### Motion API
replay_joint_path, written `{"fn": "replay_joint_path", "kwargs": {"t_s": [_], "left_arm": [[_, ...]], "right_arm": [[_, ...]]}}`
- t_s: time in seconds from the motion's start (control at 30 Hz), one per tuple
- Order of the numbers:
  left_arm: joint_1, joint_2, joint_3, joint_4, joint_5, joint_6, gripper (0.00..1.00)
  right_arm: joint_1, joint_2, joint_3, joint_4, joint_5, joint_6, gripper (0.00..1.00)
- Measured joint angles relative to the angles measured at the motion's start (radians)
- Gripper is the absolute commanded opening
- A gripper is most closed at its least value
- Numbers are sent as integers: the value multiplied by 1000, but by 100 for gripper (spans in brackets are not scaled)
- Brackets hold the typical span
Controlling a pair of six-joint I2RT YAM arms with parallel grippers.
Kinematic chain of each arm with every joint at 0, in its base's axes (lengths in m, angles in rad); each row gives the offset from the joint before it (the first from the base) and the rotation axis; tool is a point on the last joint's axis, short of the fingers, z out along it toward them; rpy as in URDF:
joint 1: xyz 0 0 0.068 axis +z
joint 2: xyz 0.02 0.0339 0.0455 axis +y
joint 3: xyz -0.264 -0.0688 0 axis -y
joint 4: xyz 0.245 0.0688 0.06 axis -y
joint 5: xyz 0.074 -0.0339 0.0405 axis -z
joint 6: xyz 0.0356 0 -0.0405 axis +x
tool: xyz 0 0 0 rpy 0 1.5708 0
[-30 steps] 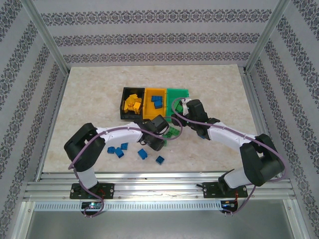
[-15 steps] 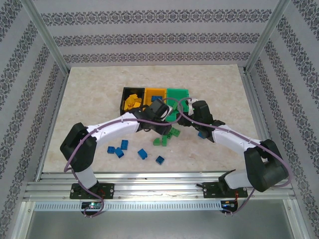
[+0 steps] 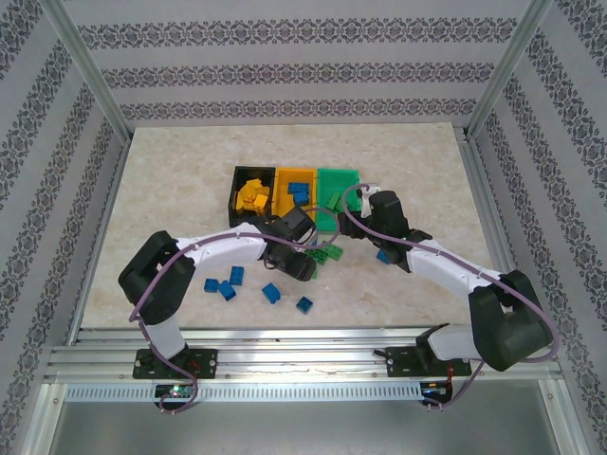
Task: Sort the legos into containers by color
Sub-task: Pick up the lego from the middle-left of the table.
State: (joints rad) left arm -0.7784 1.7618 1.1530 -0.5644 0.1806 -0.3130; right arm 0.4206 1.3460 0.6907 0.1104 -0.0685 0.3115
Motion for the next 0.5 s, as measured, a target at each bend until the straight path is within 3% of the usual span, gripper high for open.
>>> {"fn": "replay_joint_path", "kwargs": {"t_s": [0.27,0.43,0.5], "left_arm": [[8,29,-11,16,23,-13,58],[15,76,-7,27,34,-13,39],[17,77,-2,26,31,-10,37]], "right_arm": [[0,10,0,7,-3,0,56],[0,18,0,12,-4,0,56],[0,19,0,14,-4,0,56]]}}
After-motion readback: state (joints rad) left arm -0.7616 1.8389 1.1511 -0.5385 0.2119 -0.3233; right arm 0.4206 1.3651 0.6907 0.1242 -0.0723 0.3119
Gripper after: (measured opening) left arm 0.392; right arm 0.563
